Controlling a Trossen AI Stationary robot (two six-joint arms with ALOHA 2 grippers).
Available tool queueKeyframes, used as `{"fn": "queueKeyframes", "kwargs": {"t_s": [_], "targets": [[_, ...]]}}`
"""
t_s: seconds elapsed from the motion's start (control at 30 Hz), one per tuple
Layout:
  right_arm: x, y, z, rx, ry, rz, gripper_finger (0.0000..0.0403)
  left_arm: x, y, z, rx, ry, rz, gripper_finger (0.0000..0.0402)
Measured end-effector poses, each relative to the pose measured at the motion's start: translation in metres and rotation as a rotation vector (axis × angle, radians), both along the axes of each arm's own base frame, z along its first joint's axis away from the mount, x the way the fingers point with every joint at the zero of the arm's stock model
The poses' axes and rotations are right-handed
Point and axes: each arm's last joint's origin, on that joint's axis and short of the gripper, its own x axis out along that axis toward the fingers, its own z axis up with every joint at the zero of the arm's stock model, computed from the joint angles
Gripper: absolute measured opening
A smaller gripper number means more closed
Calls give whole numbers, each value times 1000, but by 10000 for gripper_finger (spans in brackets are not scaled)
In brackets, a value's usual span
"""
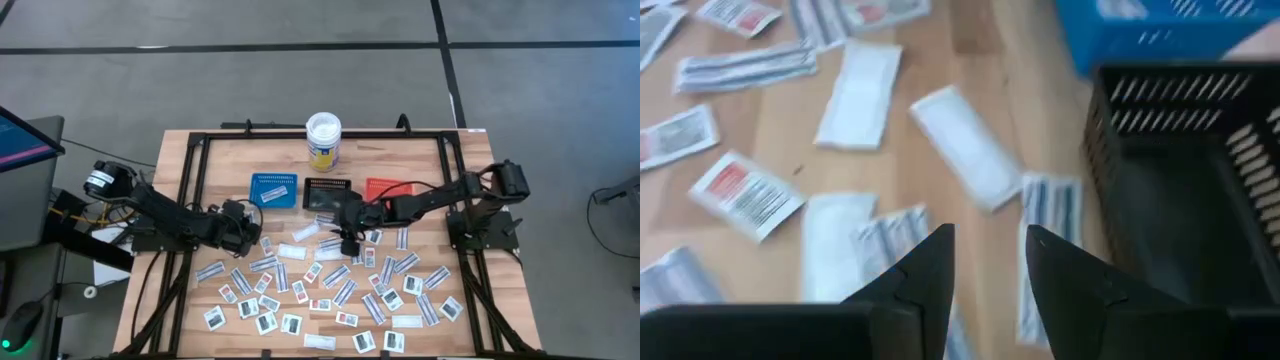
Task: Pick & Place First Aid Supplies
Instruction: Put the blue bandage into the blue bin
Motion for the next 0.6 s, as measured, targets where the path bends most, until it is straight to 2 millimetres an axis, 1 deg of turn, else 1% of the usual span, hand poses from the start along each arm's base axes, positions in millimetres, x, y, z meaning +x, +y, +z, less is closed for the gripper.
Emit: {"fn": "queueKeyframes", "kwargs": {"t_s": [0.1, 0.27, 0.43, 0.5, 0.6], "targets": [[-9, 4, 9, 31, 36, -20, 116, 0, 0, 0, -9, -4, -2, 70], [-23, 18, 22, 80, 65, -27, 116, 0, -1, 6, -46, -46, -22, 10], [-44, 38, 38, 35, 108, 86, 116, 4, -3, 16, -58, -114, -119, 6], [-56, 42, 47, 11, 119, 95, 116, 7, -4, 21, -41, -150, -155, 4], [-76, 43, 58, -49, 66, 76, 116, 14, -6, 30, 1, -210, -222, 4]]}}
